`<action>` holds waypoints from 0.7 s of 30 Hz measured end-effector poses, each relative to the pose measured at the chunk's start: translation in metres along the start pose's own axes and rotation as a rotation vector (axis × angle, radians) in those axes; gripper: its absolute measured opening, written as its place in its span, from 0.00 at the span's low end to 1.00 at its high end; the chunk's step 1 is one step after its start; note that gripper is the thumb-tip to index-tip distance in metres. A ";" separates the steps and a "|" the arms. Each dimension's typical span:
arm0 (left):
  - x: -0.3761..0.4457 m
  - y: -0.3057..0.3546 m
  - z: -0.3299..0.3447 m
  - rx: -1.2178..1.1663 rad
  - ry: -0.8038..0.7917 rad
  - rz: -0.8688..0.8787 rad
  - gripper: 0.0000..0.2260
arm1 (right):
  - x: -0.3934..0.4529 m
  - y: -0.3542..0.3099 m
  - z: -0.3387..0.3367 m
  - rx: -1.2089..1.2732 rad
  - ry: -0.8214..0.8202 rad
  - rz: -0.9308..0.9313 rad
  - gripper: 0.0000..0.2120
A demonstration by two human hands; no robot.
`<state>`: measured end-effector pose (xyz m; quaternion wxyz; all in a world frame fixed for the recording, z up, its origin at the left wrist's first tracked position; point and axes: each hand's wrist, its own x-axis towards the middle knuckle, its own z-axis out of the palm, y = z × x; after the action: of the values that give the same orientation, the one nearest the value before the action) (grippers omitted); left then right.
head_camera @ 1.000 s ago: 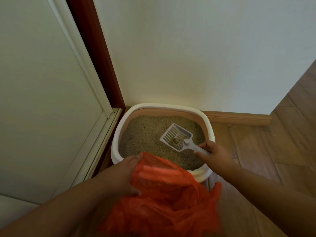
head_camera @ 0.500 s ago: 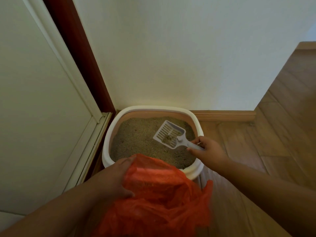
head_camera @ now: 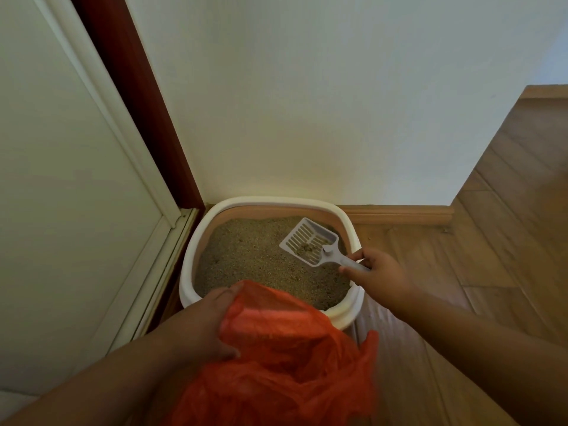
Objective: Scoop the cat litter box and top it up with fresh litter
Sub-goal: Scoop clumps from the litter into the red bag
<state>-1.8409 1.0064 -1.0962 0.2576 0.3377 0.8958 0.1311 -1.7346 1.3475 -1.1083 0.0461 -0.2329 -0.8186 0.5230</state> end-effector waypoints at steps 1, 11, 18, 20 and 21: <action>0.000 0.000 0.000 0.000 -0.002 -0.004 0.58 | 0.000 0.001 -0.001 -0.003 -0.016 -0.002 0.07; -0.001 0.004 -0.002 0.006 -0.027 -0.036 0.58 | -0.002 0.000 -0.006 0.015 -0.185 -0.033 0.09; -0.003 -0.002 -0.005 -0.138 -0.116 -0.122 0.64 | -0.009 -0.014 -0.019 -0.215 -0.444 -0.228 0.08; -0.004 -0.002 -0.005 -0.168 -0.144 -0.138 0.66 | -0.011 -0.014 -0.015 -0.357 -0.498 -0.293 0.10; -0.005 -0.001 -0.005 -0.170 -0.157 -0.140 0.66 | -0.013 -0.015 -0.013 -0.401 -0.527 -0.314 0.10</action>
<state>-1.8413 1.0021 -1.0905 0.3632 0.2603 0.8799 0.1615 -1.7243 1.3480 -1.0873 -0.1333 0.0339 -0.9143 0.3809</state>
